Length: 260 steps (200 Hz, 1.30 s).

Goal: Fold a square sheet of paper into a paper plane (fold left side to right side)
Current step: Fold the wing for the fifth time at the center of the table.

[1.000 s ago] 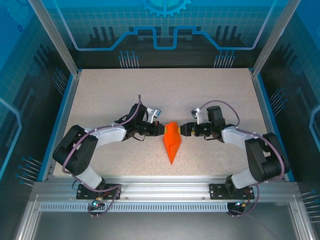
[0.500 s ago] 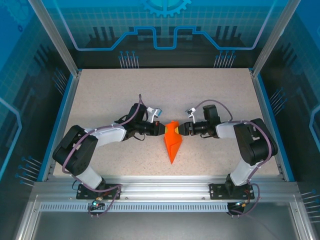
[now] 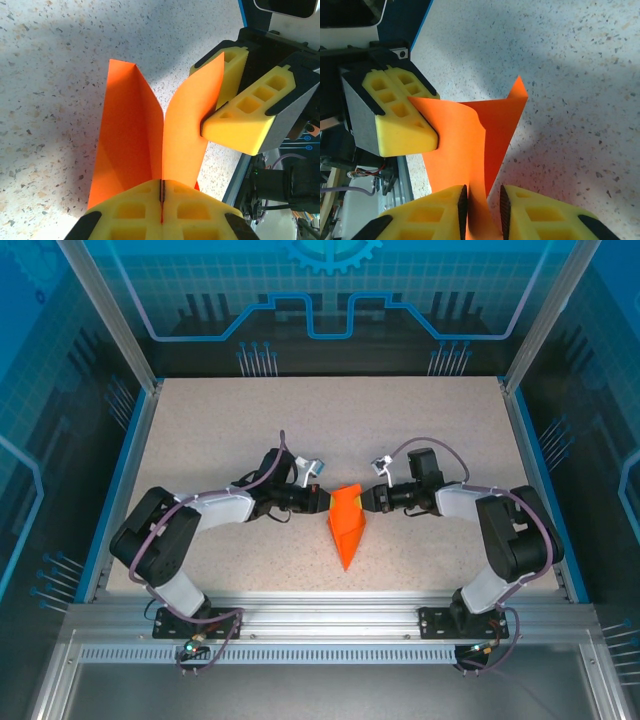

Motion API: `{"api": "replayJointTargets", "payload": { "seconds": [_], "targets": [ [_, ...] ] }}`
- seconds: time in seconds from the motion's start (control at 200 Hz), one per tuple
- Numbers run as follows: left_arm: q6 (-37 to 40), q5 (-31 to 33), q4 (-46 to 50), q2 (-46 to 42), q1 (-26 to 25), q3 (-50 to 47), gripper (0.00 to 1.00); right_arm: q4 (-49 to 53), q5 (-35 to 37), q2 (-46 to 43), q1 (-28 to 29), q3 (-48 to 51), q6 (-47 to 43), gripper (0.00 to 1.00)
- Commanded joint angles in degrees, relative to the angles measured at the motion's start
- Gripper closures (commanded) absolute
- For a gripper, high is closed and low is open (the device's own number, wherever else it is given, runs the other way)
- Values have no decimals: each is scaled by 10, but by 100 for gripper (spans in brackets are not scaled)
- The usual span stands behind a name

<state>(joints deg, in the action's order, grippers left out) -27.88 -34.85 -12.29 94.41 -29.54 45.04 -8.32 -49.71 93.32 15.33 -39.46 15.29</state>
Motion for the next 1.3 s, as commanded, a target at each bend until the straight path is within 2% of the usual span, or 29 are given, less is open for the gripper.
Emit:
{"api": "replayJointTargets", "payload": {
  "seconds": [0.0,0.1,0.485,0.56,0.67,0.79,0.84,0.925,1.05,1.16,1.295],
  "targets": [
    [23,-9,4,6,-2,8,100,36,4,-9,-6,-14,-19,68],
    [26,-4,9,6,-2,9,100,46,2,-10,-7,-14,-25,62],
    [32,5,16,16,-2,10,100,89,4,-20,-9,-21,-43,65],
    [33,4,15,17,-2,10,100,88,2,-21,-10,-20,-38,69],
    [33,1,11,20,-2,10,98,94,9,-20,-9,-23,-29,80],
    [32,-5,5,15,-2,8,84,127,37,-19,-9,-33,-8,95],
    [35,-4,7,8,-2,9,74,141,48,-19,-8,-38,3,98],
    [45,15,29,-7,-3,14,52,166,71,-22,-3,-43,29,100],
    [57,95,70,-51,-3,10,31,191,104,-23,7,-52,78,100],
    [76,168,113,-111,-11,-6,28,218,130,-19,22,-68,116,100],
    [127,265,208,-182,-78,-3,27,252,159,-6,39,-104,157,100]
  ]
}}
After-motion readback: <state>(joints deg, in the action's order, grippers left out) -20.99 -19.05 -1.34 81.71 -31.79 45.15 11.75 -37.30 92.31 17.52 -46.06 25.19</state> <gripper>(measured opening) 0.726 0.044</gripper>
